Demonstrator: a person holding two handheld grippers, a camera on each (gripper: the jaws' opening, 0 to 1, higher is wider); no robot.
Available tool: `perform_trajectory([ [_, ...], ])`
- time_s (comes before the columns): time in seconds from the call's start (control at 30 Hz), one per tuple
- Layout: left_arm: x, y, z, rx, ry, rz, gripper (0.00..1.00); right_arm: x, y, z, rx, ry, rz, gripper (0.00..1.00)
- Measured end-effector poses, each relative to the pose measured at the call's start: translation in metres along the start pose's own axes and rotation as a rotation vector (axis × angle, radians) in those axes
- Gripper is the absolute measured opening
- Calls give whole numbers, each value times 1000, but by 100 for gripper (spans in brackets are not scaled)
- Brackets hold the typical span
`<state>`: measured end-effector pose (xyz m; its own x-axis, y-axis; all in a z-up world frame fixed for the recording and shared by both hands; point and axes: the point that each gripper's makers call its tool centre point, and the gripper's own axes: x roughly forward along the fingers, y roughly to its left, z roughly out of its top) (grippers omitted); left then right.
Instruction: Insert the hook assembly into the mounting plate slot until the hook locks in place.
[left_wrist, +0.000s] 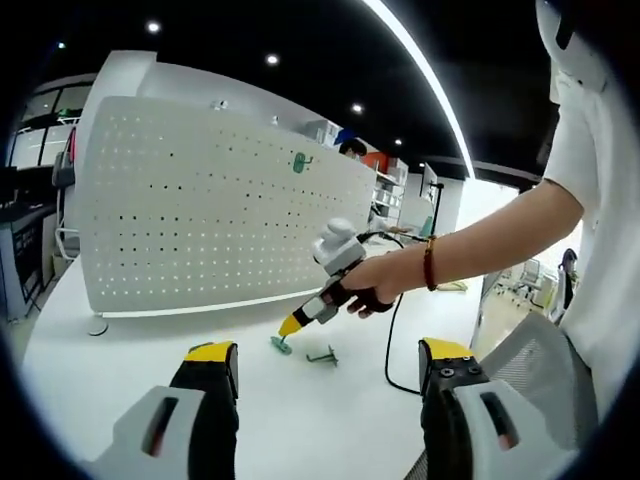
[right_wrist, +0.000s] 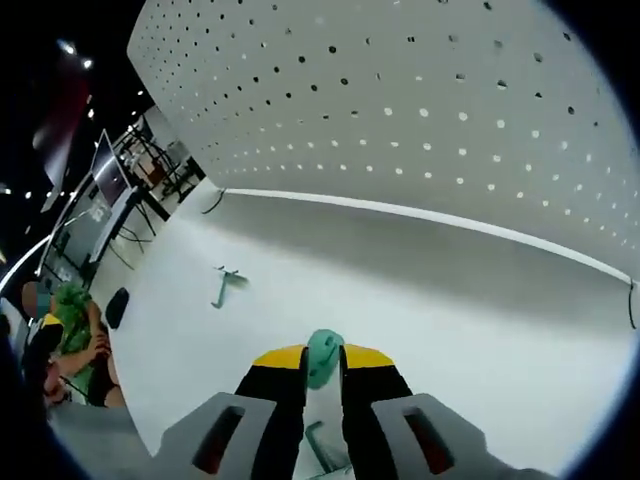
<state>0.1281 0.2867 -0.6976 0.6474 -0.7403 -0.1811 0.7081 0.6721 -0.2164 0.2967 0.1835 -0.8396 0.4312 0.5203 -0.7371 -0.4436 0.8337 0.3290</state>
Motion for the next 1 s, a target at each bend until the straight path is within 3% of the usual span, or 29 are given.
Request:
perform_trajectory([
  [0.37,0,-1,-2,2,8,-2,75,7,-2,-6,11,47,-11,7],
  [0.6,0,-1,-2,2,11,0,75,6,0,-4,33,42,-9,2],
  [1.0,0,-1,0,6,9,-1,74,-5,0,15,30,-56,-40,1],
])
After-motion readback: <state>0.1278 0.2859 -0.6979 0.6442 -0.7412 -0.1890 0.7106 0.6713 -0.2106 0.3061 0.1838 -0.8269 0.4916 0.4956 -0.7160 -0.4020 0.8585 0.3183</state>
